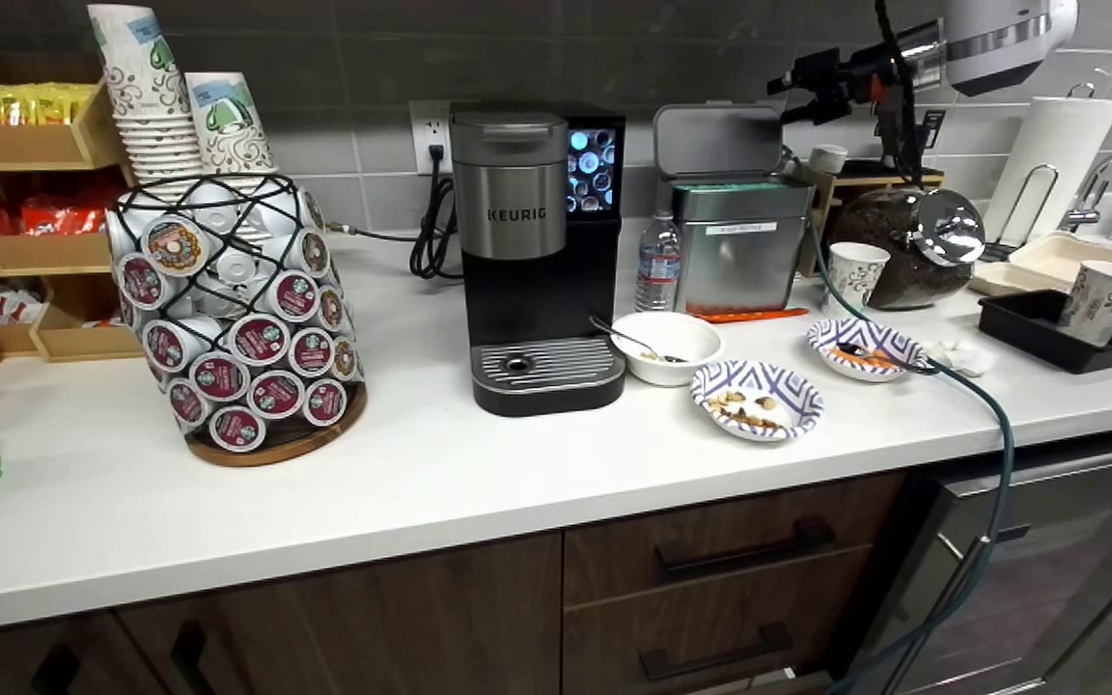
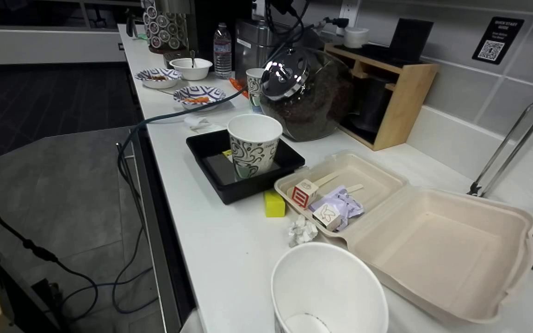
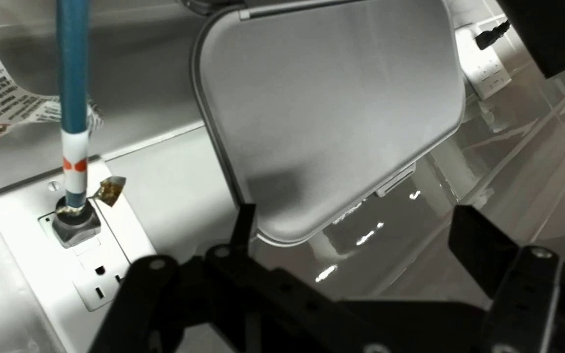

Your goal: Put the coffee pod in the silver bin then close the bin.

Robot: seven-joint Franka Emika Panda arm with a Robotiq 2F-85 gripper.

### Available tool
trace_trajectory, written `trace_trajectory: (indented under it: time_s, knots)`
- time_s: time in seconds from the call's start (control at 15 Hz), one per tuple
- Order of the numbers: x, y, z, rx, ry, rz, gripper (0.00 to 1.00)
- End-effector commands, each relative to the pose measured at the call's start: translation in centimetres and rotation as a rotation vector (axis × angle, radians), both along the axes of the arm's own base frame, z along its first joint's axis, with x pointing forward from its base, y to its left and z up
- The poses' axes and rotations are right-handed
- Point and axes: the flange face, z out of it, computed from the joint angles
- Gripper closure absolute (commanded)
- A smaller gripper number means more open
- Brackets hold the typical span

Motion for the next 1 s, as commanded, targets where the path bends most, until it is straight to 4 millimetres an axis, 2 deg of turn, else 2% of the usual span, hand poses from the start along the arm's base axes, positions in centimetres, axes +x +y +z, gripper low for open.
trace_trajectory:
  time_s: [0.0, 0.2, 0.6, 0.93]
  knots:
    - [-0.4, -1.2, 0.2, 0.006, -0.027, -0.025, 0.00]
    - [-0.3, -1.3, -0.5, 0.007, -0.002, -0.014, 0.00]
    - [1.8, 1.2, -2.6, 0.011, 0.006, 0.034, 0.00]
    - [1.9, 1.2, -2.0, 0.022, 0.021, 0.044, 0.00]
